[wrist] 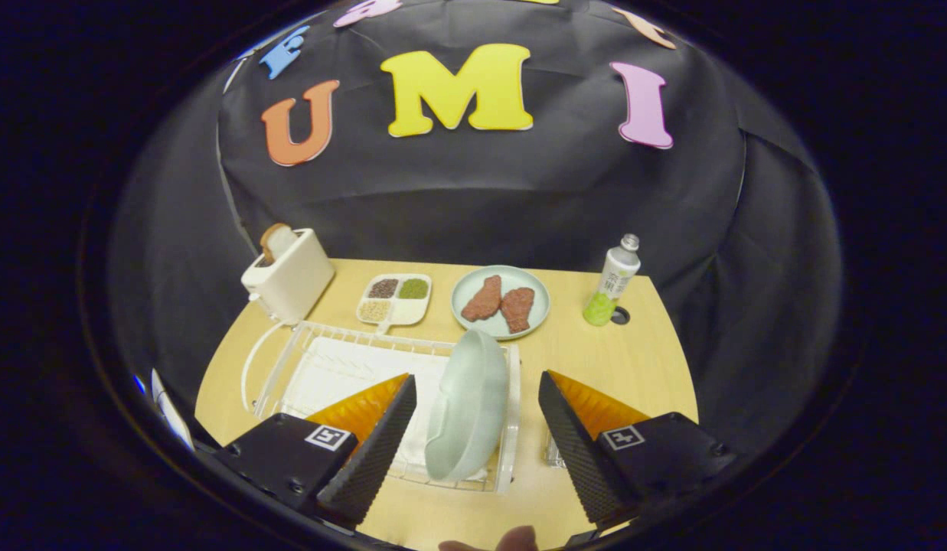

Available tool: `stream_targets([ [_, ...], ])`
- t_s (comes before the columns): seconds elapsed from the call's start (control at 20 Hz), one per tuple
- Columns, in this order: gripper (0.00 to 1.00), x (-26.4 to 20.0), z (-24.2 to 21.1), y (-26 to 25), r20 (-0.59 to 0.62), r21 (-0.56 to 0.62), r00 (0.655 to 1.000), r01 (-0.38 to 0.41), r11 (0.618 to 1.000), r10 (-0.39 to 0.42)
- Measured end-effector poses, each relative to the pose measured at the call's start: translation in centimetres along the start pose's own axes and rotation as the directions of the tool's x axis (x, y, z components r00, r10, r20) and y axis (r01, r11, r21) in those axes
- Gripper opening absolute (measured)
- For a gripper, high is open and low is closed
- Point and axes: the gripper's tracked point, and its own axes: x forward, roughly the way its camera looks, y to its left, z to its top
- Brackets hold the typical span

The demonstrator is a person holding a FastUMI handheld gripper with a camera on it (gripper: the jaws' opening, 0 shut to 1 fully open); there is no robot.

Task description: Take the plate from the dish rack, then take the spoon from the basket and place it into the plate.

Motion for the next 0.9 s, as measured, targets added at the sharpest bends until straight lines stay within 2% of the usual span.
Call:
stream_targets([
  [0.1,1.0,2.1,-1.1,-0.2,-0.066,0.036,0.998,0.001,0.999,0.001],
  [0.25,1.0,4.6,-2.4,0.5,-0.149,0.098,0.988,-0.031,0.995,0.045],
  [0.35,1.0,6.1,-2.9,0.9,-0.174,0.117,0.983,-0.038,0.992,0.058],
  [0.45,0.95,6.9,-2.9,1.1,-0.181,0.122,0.982,-0.032,0.992,0.054],
  [0.75,0.44,7.6,-3.5,0.9,-0.217,0.139,0.976,0.052,0.989,-0.021],
  [0.8,0.39,7.0,-3.4,0.7,-0.221,0.141,0.975,0.07,0.987,-0.038],
  [0.9,0.37,6.2,-2.9,0.2,-0.207,0.153,0.975,0.112,0.982,-0.079],
])
